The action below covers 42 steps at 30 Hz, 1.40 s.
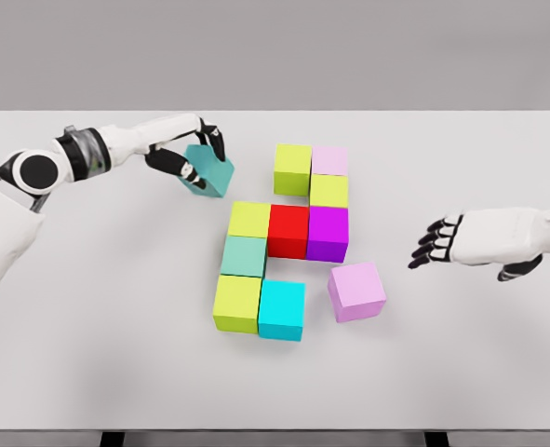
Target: Assemble the squares on the desktop into the number 2
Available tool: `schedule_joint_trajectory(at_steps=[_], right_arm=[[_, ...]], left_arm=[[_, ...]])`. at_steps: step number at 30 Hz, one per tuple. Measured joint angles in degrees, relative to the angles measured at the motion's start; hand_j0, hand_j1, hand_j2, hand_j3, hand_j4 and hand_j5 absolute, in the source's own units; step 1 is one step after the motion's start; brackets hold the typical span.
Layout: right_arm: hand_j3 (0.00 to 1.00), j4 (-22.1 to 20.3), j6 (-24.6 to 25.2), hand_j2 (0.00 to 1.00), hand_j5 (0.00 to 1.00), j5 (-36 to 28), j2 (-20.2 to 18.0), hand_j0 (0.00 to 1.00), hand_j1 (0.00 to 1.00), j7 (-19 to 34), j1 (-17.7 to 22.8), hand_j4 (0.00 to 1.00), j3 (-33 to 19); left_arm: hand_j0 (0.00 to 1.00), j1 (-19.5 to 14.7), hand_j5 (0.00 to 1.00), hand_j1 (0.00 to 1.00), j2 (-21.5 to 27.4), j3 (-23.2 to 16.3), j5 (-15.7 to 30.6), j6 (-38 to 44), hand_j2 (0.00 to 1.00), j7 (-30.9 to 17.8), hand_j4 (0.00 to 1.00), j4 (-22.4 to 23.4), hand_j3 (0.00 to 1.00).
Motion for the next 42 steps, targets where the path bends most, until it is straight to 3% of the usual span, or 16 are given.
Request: schedule_joint_trajectory(at_steps=[7, 25, 31, 34, 35, 37, 39, 42], right_arm=[[1.0, -1.6, 0.0, 1.0, 1.0, 0.4, 0.7, 1.0, 1.0, 0.0, 2.0, 1.0, 1.3], [1.0, -2.6, 0.0, 1.0, 1.0, 0.9, 4.6, 1.0, 1.0, 0.0, 2.3, 1.0, 2.3], [1.0, -2.6, 0.0, 1.0, 1.0, 0.9, 4.3, 1.0, 1.0, 0.0, 2.9, 1.0, 3.1], [1.0, -2.0, 0.0, 1.0, 1.0, 0.7, 3.7, 1.0, 1.0, 0.0, 2.8, 1.0, 1.0], [1.0, -1.6, 0.0, 1.0, 1.0, 0.3, 3.6, 1.0, 1.0, 0.0, 2.7, 1.0, 0.1], [1.0, -1.1, 0.0, 1.0, 1.0, -1.2, 3.7, 1.0, 1.0, 0.0, 2.8, 1.0, -1.0], [1.0, -0.1, 0.0, 1.0, 1.0, -3.9, 3.6, 1.0, 1.0, 0.0, 2.8, 1.0, -1.7], [1.0, 6.1, 0.0, 1.0, 1.0, -15.2, 3.4, 1.0, 1.0, 0.0, 4.0, 1.0, -2.4]], left_arm=[[0.38, -1.2, 0.38, 0.38, -1.7, 0.0, -0.5, 0.0, 0.38, 0.0, 0.38, 1.9, 0.38], [0.38, -3.8, 0.38, 0.38, -6.6, 0.3, -2.9, -0.3, 0.38, 0.0, 0.38, 6.5, 0.38], [0.39, -5.2, 0.39, 0.39, -8.4, 1.0, -4.3, -0.4, 0.39, 0.0, 0.39, 8.7, 0.39], [0.39, -5.3, 0.39, 0.39, -9.4, 1.6, -5.6, -0.5, 0.39, 0.0, 0.39, 9.9, 0.39], [0.42, -5.4, 0.42, 0.42, -9.6, 1.7, -5.8, -0.5, 0.42, 0.0, 0.42, 10.1, 0.42], [1.0, -5.4, 1.0, 1.0, -9.9, 2.0, -6.0, -0.4, 1.0, 0.1, 1.0, 10.5, 1.0], [1.0, -5.4, 1.0, 1.0, -9.9, 2.9, -6.1, 0.0, 1.0, 0.1, 1.0, 10.6, 1.0], [1.0, -5.3, 1.0, 1.0, -9.8, 3.7, -5.8, 0.3, 1.0, 0.2, 1.0, 10.7, 1.0]])
